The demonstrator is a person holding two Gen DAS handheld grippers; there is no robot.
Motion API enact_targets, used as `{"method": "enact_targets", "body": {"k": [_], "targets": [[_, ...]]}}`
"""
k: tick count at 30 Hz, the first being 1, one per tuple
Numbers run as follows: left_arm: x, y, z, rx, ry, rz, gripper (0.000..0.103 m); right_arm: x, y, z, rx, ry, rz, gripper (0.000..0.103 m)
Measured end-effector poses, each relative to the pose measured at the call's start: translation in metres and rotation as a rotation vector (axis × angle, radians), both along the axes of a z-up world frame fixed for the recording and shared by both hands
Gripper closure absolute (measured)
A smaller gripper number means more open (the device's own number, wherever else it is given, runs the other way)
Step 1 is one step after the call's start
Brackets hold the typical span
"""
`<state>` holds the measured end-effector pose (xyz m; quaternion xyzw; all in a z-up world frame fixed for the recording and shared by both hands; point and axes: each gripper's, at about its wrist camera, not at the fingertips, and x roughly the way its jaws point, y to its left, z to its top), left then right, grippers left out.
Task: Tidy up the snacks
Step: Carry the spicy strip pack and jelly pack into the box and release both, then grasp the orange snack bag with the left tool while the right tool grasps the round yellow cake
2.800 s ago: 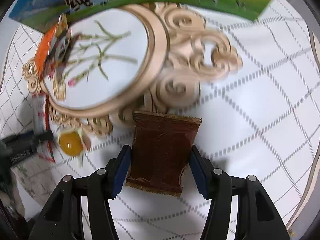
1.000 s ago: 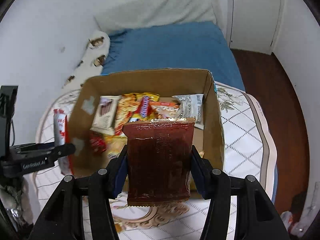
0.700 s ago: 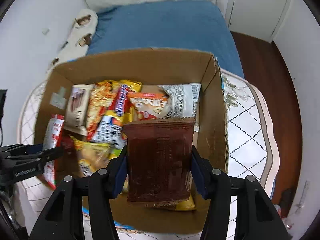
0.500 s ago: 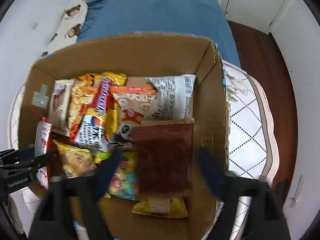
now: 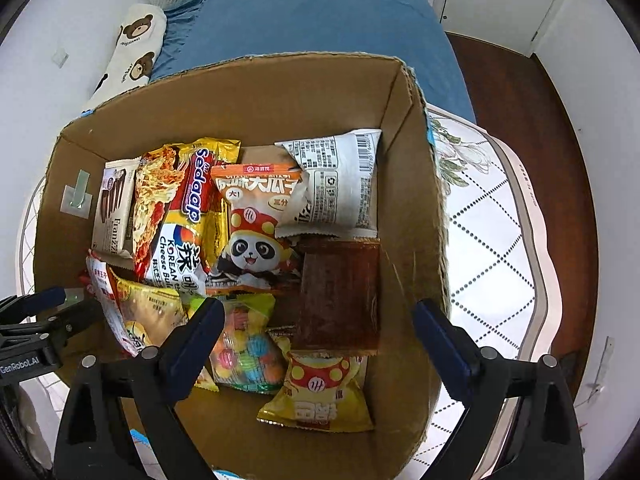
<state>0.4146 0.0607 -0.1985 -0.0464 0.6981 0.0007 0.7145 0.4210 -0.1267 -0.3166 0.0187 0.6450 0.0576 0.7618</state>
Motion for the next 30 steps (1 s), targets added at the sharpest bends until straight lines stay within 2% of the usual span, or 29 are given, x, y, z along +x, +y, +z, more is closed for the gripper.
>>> {"method": "enact_targets", "body": {"k": [3,10,20,30], "targets": [[-0.009,-0.007,0.008,0.035,-0.024,-0.022,0.016,-0.011,-0.001,0.006,-0.007,-0.015,0.004,0.005],[-0.023,-0.018,0.034,0.056,-0.117,-0.023,0.016,-0.034,-0.002,0.024,-0.003,-0.061,0.010,0.005],[-0.061,-0.021,0.078,0.087,-0.290,-0.034,0.016,-0.075,-0.004,0.072,0.002,-0.195,0.008,0.005],[-0.110,-0.021,0.117,0.051,-0.414,-0.005,0.016,-0.126,-0.005,0.124,0.017,-0.344,0.008,0.005]]}}
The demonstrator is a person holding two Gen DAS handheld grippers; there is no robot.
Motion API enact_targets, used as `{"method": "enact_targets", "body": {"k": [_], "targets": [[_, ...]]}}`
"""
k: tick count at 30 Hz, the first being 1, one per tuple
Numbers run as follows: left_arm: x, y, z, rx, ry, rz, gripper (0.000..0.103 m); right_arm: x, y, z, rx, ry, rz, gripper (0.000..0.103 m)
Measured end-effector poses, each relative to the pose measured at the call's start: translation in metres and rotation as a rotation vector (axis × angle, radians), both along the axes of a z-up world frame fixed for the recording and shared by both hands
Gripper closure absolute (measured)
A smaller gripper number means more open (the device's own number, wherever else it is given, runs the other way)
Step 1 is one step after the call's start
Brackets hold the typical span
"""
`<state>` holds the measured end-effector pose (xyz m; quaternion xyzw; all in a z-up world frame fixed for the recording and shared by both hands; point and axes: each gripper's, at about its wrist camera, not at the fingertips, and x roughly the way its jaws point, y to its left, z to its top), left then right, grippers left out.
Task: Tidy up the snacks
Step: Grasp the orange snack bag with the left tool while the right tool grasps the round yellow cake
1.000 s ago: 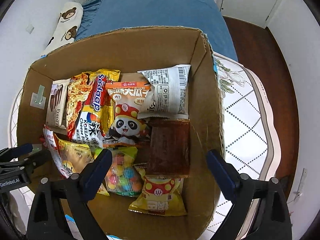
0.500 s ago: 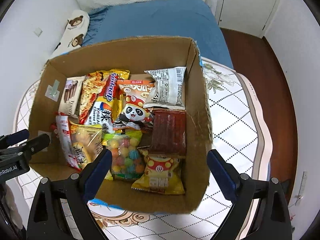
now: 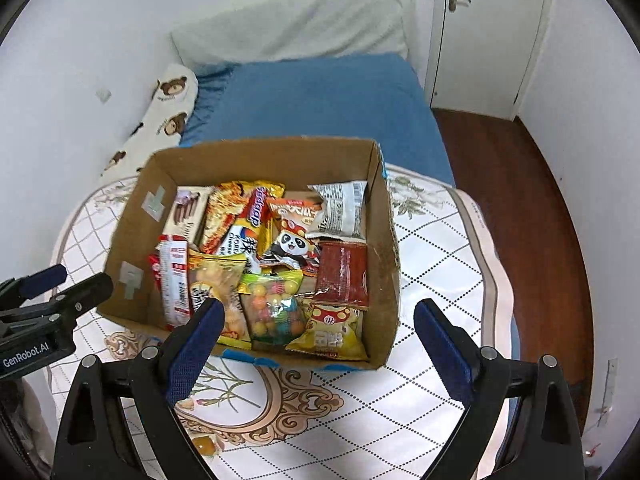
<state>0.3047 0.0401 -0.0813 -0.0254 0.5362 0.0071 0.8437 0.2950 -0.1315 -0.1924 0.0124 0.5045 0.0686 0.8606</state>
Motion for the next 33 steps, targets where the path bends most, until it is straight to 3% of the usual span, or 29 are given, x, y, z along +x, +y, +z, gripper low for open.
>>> {"method": "enact_targets", "body": {"k": [6,11,14,17,19,23,27,31,33], "targets": [[-0.023,0.008,0.000,0.008,-0.009,0.014,0.016,-0.024,0.002,0.005,0.057,0.004,0.010,0.005],[-0.038,0.026,-0.040,0.040,0.092,0.051,0.016,-0.046,0.018,-0.038,0.154,0.124,0.053,0.005],[-0.039,0.049,-0.086,-0.084,0.247,0.127,0.016,-0.059,0.029,-0.082,0.202,0.218,0.061,0.007],[-0.035,0.073,-0.136,-0.270,0.382,0.240,0.016,-0.066,0.037,-0.126,0.231,0.310,0.042,0.026],[-0.031,0.082,-0.161,-0.372,0.433,0.309,0.016,-0.070,0.038,-0.147,0.262,0.347,0.020,0.028],[-0.022,0.082,-0.195,-0.458,0.494,0.388,0.016,-0.076,0.039,-0.169,0.287,0.370,-0.021,0.028],[-0.016,0.081,-0.209,-0.458,0.464,0.444,0.016,-0.078,0.041,-0.171,0.279,0.376,-0.027,0.028],[-0.020,0.079,-0.207,-0.358,0.405,0.403,0.035,-0.081,0.045,-0.173,0.269,0.384,-0.017,0.028],[-0.024,0.079,-0.208,-0.318,0.406,0.361,0.036,-0.086,0.050,-0.178,0.275,0.400,-0.009,0.028]]}}
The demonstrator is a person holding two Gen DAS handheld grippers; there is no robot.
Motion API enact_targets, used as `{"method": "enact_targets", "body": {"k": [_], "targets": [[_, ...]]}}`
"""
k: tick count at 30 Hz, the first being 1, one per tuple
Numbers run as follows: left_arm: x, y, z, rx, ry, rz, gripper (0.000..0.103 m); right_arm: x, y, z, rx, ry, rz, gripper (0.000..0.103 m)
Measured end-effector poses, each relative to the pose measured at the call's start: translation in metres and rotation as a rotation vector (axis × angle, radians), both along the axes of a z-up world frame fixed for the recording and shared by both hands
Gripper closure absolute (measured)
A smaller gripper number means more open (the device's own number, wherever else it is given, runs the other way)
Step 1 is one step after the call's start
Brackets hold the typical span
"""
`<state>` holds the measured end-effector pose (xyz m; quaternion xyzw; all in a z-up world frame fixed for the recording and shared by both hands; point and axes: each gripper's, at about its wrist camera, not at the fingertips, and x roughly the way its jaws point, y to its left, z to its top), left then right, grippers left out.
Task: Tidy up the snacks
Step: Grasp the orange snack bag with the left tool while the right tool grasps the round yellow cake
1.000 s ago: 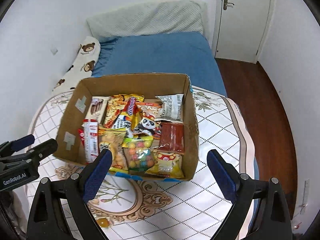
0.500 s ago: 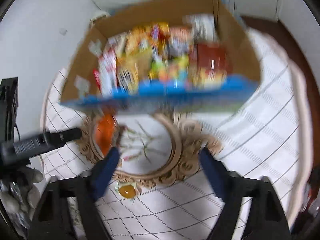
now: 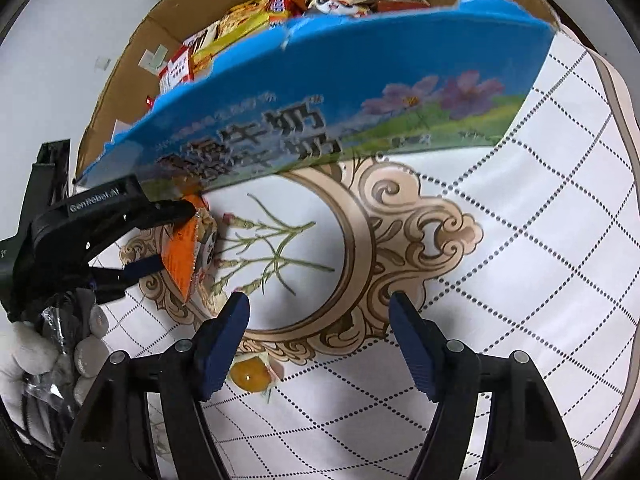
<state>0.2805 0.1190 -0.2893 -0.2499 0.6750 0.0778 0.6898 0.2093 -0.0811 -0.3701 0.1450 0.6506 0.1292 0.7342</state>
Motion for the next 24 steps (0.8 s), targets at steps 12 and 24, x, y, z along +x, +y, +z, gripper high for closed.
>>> {"method": "enact_targets", "body": {"k": [12,24], "targets": [[-0.065,0.017,-0.021,0.250,0.098,-0.286,0.036,-0.028,0.077,-0.051,0.061,0.133,0.169,0.028],[-0.091,-0.004,-0.016,0.284,0.094,-0.408,0.036,-0.062,0.128,-0.073,-0.146,0.018,0.350,0.045]]}}
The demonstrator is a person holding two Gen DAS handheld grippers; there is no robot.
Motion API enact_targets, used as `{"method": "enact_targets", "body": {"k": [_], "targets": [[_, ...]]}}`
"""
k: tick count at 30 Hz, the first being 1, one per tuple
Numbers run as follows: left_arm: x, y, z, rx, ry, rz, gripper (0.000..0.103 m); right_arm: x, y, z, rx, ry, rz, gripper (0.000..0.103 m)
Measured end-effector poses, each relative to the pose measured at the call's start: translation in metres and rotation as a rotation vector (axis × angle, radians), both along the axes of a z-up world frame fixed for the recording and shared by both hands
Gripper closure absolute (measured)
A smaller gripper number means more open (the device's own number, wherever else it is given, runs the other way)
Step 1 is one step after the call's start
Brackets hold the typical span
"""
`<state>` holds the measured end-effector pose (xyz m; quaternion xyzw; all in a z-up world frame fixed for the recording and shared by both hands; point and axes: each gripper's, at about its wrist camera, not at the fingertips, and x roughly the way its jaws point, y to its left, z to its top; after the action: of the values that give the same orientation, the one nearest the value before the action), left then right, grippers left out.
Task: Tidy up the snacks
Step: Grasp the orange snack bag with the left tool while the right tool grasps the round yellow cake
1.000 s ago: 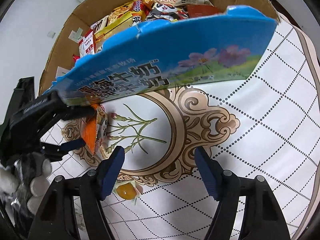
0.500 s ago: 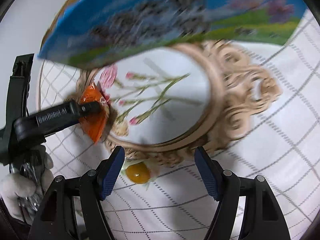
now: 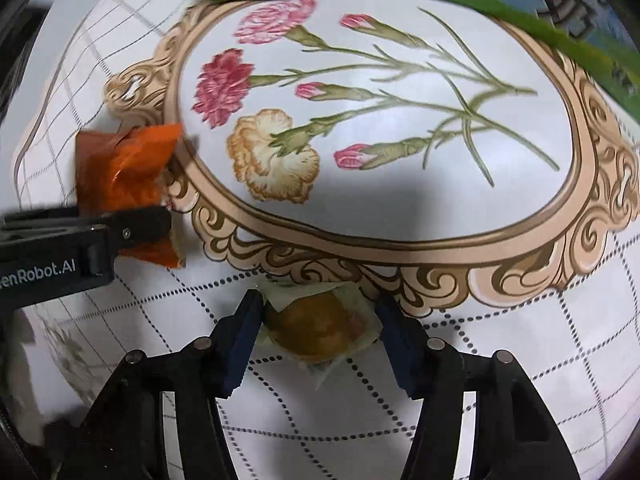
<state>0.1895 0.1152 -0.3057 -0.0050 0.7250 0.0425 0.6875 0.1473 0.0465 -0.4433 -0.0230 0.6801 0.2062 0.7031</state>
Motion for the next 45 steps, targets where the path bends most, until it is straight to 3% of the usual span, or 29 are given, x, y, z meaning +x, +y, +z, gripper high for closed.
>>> {"method": "enact_targets", "body": {"k": [4,8,10,12,13,14,22,28,30,32,36,40,42,43,45], "targets": [[-0.003,-0.023,0.001,0.051,-0.008,-0.088,0.034,-0.008,-0.020,0.006,-0.030,-0.019,-0.004,0.046],[0.006,-0.032,-0.008,0.015,0.002,-0.050,0.034,-0.012,-0.056,0.010,-0.041,0.006,-0.067,0.046],[0.015,-0.014,-0.012,-0.006,-0.011,-0.022,0.034,-0.013,-0.072,0.010,-0.049,0.015,-0.094,0.046],[0.024,-0.013,-0.011,-0.030,-0.048,0.000,0.042,-0.015,-0.090,0.009,-0.049,0.027,-0.130,0.046],[0.024,-0.007,-0.012,-0.035,-0.052,-0.008,0.055,-0.016,-0.098,0.008,-0.047,0.035,-0.144,0.046],[0.027,-0.010,-0.010,-0.037,-0.045,-0.023,0.057,-0.017,-0.104,0.007,-0.046,0.045,-0.159,0.046],[-0.022,-0.076,-0.011,-0.104,0.014,-0.108,0.057,-0.036,-0.159,0.002,-0.020,0.110,-0.268,0.046],[-0.034,-0.095,-0.031,-0.099,0.067,-0.125,0.054,-0.038,-0.187,-0.002,0.045,0.172,-0.324,0.042],[-0.030,-0.095,-0.033,-0.116,0.080,-0.116,0.048,-0.033,-0.199,0.001,0.073,0.195,-0.337,0.031],[-0.028,-0.097,-0.037,-0.135,0.086,-0.102,0.042,-0.031,-0.204,0.010,0.067,0.159,-0.328,0.025],[-0.022,-0.100,-0.044,-0.130,0.087,-0.088,0.038,-0.030,-0.186,0.016,0.056,0.140,-0.265,0.025],[-0.028,-0.093,-0.054,-0.137,0.078,-0.068,0.038,-0.040,-0.159,0.006,-0.041,0.124,-0.147,0.025],[-0.027,-0.089,-0.050,-0.130,0.064,-0.062,0.043,-0.044,-0.156,-0.005,-0.073,0.127,-0.131,0.031],[-0.028,-0.085,-0.047,-0.115,0.056,-0.064,0.053,-0.046,-0.155,-0.006,-0.079,0.111,-0.121,0.032],[-0.028,-0.080,-0.046,-0.115,0.041,-0.057,0.055,-0.049,-0.155,-0.004,-0.075,0.082,-0.107,0.041]]}}
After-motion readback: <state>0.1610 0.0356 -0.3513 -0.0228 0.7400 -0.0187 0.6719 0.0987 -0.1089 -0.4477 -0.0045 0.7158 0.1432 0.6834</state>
